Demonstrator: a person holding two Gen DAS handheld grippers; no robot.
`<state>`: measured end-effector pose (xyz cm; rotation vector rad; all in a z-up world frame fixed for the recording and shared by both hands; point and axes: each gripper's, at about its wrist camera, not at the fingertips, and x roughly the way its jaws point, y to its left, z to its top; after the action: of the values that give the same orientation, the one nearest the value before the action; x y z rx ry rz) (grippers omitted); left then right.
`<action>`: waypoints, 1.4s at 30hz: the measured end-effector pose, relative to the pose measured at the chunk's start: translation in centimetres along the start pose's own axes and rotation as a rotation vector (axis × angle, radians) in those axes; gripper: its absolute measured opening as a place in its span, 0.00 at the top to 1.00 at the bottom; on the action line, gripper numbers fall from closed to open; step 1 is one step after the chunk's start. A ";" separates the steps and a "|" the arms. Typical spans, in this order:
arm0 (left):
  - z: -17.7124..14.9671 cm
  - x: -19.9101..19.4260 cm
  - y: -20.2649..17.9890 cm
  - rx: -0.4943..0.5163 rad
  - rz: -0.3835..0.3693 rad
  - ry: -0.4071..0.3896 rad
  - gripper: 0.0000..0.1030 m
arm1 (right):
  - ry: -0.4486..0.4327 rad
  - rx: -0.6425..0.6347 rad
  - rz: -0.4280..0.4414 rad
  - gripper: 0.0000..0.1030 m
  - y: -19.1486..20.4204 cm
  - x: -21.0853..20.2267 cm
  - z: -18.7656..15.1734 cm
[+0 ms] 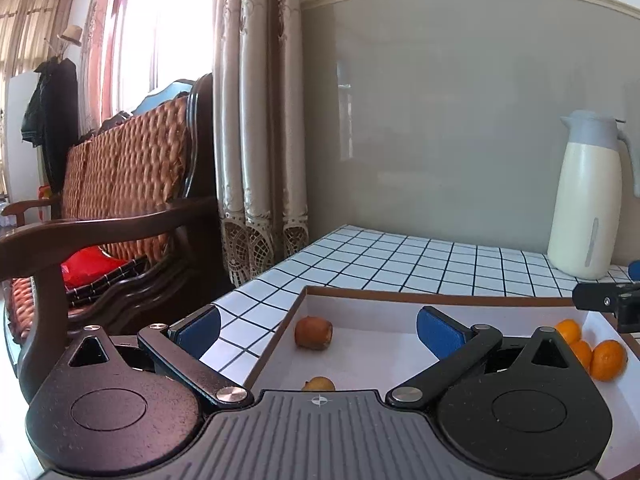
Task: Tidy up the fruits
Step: 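Open both tools to drop the brown fruit and orange into the tray, then move both open tools back toward the two carrot pieces on the table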
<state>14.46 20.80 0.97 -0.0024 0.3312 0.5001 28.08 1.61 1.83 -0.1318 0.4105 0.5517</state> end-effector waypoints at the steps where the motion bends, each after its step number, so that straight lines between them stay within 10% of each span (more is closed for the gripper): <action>1: 0.0 -0.1 -0.1 0.001 0.000 -0.001 0.00 | 0.003 0.001 0.002 0.06 0.0 0.0 0.0; 42: 0.3 -10.6 -7.2 0.013 -0.217 -0.142 0.00 | -0.055 -0.004 -0.192 0.06 -4.8 -13.1 -4.2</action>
<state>9.23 9.56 4.03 0.0093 0.1921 0.2816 19.04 -9.70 3.51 -0.1580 0.3394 0.3661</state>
